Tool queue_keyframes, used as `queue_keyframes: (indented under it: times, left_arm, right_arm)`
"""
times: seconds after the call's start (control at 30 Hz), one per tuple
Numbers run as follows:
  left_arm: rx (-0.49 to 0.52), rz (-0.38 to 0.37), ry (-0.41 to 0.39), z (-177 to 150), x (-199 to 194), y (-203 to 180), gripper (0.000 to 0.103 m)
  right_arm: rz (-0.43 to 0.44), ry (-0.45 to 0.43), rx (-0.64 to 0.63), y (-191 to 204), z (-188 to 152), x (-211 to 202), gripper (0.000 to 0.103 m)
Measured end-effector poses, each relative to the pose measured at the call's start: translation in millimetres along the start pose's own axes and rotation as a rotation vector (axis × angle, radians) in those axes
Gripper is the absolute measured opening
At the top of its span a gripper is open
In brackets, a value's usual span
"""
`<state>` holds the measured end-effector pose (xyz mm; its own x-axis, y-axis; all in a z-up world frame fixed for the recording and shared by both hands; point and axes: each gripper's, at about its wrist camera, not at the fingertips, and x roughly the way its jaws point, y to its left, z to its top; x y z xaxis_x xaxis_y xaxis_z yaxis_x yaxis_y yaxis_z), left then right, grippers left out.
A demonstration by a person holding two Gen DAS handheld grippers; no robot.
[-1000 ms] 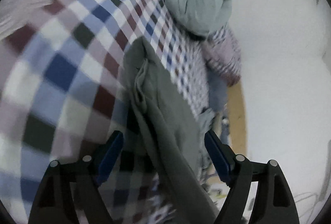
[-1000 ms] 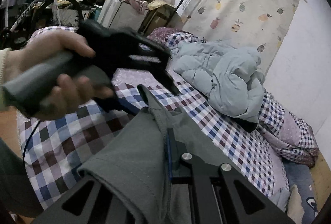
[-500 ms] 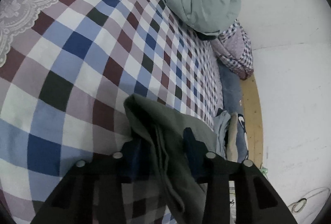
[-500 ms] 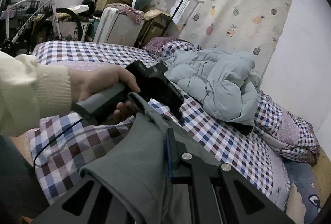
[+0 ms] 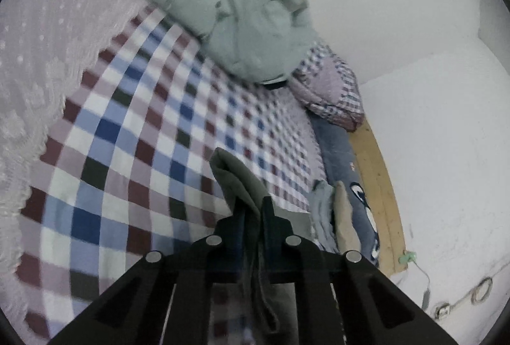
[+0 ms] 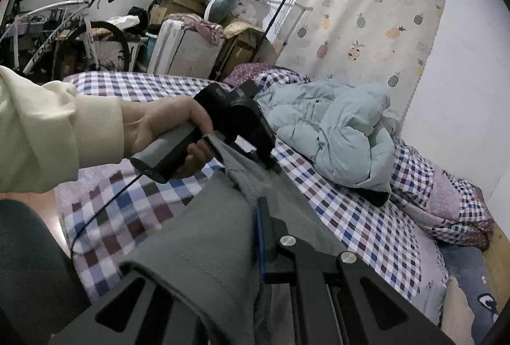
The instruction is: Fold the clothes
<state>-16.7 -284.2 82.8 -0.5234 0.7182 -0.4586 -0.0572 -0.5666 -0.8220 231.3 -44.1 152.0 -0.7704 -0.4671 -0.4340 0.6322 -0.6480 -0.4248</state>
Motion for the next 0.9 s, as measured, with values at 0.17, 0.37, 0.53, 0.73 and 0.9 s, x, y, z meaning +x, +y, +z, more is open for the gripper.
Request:
queue_keyframes:
  times: [0.17,0.37,0.53,0.73,0.9]
  left_arm:
    - [0.058,-0.002,-0.052,8,-42,-32,0.008]
    - [0.101,0.137,-0.010,8,-22,-56,0.008]
    - [0.130,0.121,0.000,-1,5,-95,0.008]
    - [0.138,0.096,0.036,-20,50,-145,0.008]
    - [0.121,0.075,0.043,-43,84,-174,0.008]
  right_arm:
    - [-0.009,-0.062,0.032,14,20,-24,0.003]
    - [-0.021,-0.087,0.240,25,16,-30,0.003]
    - [-0.050,-0.074,0.390,19,-4,-32,0.003]
    - [-0.100,-0.071,0.499,-5,-25,-57,0.003]
    - [-0.133,-0.041,0.579,-36,-51,-84,0.003]
